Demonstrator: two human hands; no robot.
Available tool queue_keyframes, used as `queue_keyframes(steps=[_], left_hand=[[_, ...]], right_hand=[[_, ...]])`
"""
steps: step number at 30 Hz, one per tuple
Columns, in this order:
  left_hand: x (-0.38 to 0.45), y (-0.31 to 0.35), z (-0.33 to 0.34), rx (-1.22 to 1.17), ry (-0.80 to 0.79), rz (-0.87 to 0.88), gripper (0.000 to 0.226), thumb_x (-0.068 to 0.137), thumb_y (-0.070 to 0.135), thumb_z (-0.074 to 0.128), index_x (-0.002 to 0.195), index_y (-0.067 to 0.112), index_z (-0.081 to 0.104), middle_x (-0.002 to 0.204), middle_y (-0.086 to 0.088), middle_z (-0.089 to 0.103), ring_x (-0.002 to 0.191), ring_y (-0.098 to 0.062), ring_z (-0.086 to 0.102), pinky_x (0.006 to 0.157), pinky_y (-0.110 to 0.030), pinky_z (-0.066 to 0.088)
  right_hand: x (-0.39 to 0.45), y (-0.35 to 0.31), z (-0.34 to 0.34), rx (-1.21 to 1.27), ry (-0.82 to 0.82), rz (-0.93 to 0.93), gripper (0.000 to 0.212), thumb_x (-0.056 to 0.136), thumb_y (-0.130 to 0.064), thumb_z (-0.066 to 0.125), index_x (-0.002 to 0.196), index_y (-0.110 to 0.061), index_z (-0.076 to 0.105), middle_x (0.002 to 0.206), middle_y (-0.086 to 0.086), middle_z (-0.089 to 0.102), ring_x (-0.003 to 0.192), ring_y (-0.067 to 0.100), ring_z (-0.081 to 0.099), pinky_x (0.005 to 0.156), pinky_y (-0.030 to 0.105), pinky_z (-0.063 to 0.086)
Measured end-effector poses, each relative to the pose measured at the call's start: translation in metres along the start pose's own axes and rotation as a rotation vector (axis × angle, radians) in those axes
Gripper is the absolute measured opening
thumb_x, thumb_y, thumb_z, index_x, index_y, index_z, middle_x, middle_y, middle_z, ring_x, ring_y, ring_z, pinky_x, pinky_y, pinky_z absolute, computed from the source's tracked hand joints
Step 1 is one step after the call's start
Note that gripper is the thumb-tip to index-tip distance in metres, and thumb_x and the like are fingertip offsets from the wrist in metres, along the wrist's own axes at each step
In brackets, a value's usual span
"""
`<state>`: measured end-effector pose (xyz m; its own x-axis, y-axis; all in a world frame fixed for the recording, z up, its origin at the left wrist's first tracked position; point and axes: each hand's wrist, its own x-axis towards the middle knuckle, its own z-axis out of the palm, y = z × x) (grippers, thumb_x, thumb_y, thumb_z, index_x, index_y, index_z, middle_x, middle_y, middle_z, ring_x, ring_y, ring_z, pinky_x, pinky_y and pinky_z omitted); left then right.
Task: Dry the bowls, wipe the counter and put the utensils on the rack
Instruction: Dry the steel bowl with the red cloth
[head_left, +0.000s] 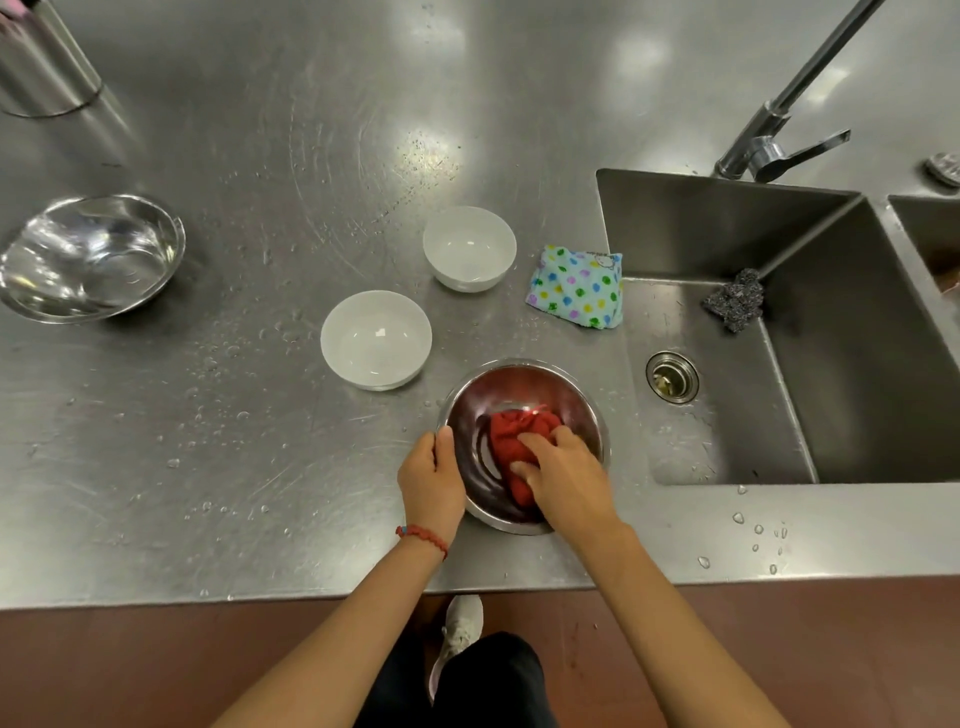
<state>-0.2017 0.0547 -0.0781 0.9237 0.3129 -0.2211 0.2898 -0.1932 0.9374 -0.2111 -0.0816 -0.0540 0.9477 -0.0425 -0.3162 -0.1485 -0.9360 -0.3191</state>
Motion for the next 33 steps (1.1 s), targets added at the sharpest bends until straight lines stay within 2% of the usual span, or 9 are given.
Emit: queue_keyframes(steps=[3,7,11,14,16,20,24,29,33], left_hand=[[-0.001,0.000,0.003,0.053,-0.053,0.012,0.043,0.095,0.018,0.042,0.052,0.018,0.036,0.050,0.003,0.035,0.049,-0.010,0.031,0.044,-0.014,0.031],[0.000,-0.002,0.002,0.042,-0.091,0.001,0.043,0.095,0.017,0.041,0.053,0.018,0.035,0.052,0.003,0.035,0.050,-0.011,0.031,0.045,-0.015,0.030],[0.003,0.003,0.002,0.019,-0.058,0.008,0.044,0.095,0.016,0.042,0.052,0.019,0.034,0.051,0.003,0.034,0.049,-0.009,0.030,0.043,-0.011,0.030],[0.007,0.005,0.002,0.017,-0.018,0.026,0.046,0.094,0.013,0.045,0.050,0.019,0.031,0.049,0.004,0.032,0.048,-0.009,0.027,0.042,-0.010,0.030],[0.009,0.005,0.005,0.023,-0.004,0.024,0.046,0.094,0.014,0.046,0.050,0.018,0.031,0.048,0.003,0.032,0.048,-0.009,0.027,0.042,-0.011,0.030],[0.006,0.002,0.009,0.068,-0.038,0.030,0.046,0.094,0.016,0.045,0.051,0.018,0.031,0.048,0.004,0.033,0.047,-0.009,0.029,0.043,-0.013,0.030],[0.005,-0.001,0.009,0.096,-0.107,0.033,0.042,0.095,0.018,0.043,0.054,0.018,0.036,0.050,0.004,0.038,0.049,-0.009,0.033,0.046,-0.013,0.032],[0.013,0.004,0.006,0.078,-0.114,0.028,0.043,0.095,0.018,0.043,0.053,0.017,0.032,0.050,0.003,0.032,0.049,-0.010,0.029,0.045,-0.017,0.027],[0.016,0.008,0.004,0.080,-0.050,0.066,0.047,0.094,0.014,0.046,0.050,0.019,0.029,0.049,0.003,0.031,0.048,-0.009,0.028,0.044,-0.012,0.030]], right_hand=[[-0.005,-0.007,0.006,0.174,-0.081,-0.067,0.034,0.086,-0.030,0.058,0.119,-0.024,0.060,0.119,0.008,0.055,0.106,0.028,0.054,0.087,0.033,0.042],[0.018,-0.022,0.008,0.229,0.081,-0.112,0.032,0.088,-0.023,0.056,0.119,-0.016,0.061,0.117,0.011,0.056,0.108,0.028,0.052,0.087,0.035,0.043],[0.037,-0.011,-0.005,-0.012,0.195,-0.045,0.032,0.093,-0.028,0.046,0.122,-0.017,0.055,0.114,0.012,0.052,0.108,0.029,0.048,0.082,0.040,0.046],[0.029,0.001,-0.012,-0.256,0.136,0.023,0.031,0.096,-0.029,0.041,0.120,-0.014,0.053,0.116,0.012,0.051,0.107,0.029,0.048,0.086,0.037,0.043],[0.016,0.005,-0.014,-0.280,0.040,0.031,0.029,0.094,-0.030,0.044,0.114,-0.013,0.057,0.117,0.012,0.053,0.106,0.029,0.050,0.085,0.037,0.043],[-0.005,0.001,-0.015,0.201,-0.212,-0.062,0.021,0.083,-0.028,0.062,0.102,-0.023,0.070,0.104,0.006,0.066,0.095,0.023,0.060,0.085,0.032,0.045],[0.002,-0.018,-0.003,0.421,-0.053,-0.051,0.021,0.081,-0.019,0.065,0.101,-0.019,0.071,0.101,0.009,0.066,0.093,0.024,0.059,0.085,0.028,0.043],[0.029,-0.017,-0.004,0.066,0.177,-0.001,0.034,0.093,-0.025,0.048,0.125,-0.016,0.055,0.121,0.013,0.053,0.112,0.029,0.047,0.086,0.038,0.043],[0.022,-0.001,-0.014,-0.242,0.151,0.088,0.028,0.097,-0.019,0.039,0.119,-0.011,0.054,0.118,0.013,0.051,0.109,0.029,0.046,0.087,0.036,0.042]])
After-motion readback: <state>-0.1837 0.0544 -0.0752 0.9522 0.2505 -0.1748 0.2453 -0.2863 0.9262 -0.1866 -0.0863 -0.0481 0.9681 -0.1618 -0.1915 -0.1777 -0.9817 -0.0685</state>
